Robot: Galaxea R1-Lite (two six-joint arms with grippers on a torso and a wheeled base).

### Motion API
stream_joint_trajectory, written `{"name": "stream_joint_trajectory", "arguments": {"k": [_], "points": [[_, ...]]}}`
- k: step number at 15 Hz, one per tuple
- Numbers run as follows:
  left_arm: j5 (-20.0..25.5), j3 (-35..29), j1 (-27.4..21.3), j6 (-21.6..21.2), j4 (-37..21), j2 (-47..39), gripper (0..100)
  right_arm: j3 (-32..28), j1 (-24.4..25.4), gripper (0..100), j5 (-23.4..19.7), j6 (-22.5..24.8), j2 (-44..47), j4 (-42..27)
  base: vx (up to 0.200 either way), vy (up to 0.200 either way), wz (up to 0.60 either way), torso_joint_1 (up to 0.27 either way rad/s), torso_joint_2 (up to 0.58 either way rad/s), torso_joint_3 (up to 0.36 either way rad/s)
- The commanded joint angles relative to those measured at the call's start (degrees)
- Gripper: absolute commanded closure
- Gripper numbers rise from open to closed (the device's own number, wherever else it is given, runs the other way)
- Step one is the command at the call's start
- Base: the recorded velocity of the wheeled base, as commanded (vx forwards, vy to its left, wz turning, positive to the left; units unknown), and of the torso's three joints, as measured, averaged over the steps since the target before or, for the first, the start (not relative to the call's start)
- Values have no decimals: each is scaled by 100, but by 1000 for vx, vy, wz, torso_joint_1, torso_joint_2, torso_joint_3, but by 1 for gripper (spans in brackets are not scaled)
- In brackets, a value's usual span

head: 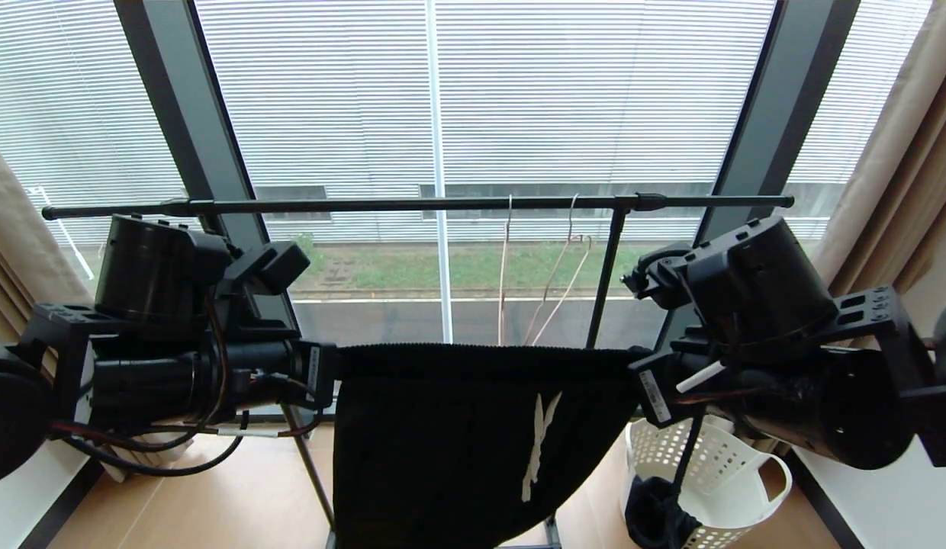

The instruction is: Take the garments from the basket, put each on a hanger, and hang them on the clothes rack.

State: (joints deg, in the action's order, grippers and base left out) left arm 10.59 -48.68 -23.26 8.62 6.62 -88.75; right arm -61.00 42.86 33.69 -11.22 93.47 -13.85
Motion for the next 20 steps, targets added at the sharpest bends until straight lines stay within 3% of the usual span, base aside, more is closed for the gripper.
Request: {"name": "stream_joint_trajectory", "arguments": {"k": [1,4,6,9,10,12,15,20], "points": [[57,-546,-12,-53,-3,-301,100,370,249,100,-56,462,-540,-4,0,0,0,0,0,0],[83,-1311,-65,-53,-91,-723,100,572,811,100,-285,726,-760,-206,0,0,0,0,0,0],[92,-1970,-223,-53,-293,-1031,100,545,1242,100,-847,744,-689,-373,0,0,0,0,0,0],[92,-2471,-451,-53,-469,-1277,100,405,1682,100,-1348,691,-338,-303,0,0,0,0,0,0],[92,-2559,-495,-53,-477,-1329,100,335,1813,100,-1471,612,-250,-303,0,0,0,0,0,0],[83,-2840,-583,-53,-486,-1531,100,18,2218,100,-1700,14,49,-320,0,0,0,0,0,0],[74,-3289,-592,-36,-688,-1839,100,-219,2675,100,-1787,-285,418,-320,0,0,0,0,0,0],[66,-3921,-504,8,-970,-2129,100,-210,3123,100,-1796,-311,488,-338,0,0,0,0,0,0]]}}
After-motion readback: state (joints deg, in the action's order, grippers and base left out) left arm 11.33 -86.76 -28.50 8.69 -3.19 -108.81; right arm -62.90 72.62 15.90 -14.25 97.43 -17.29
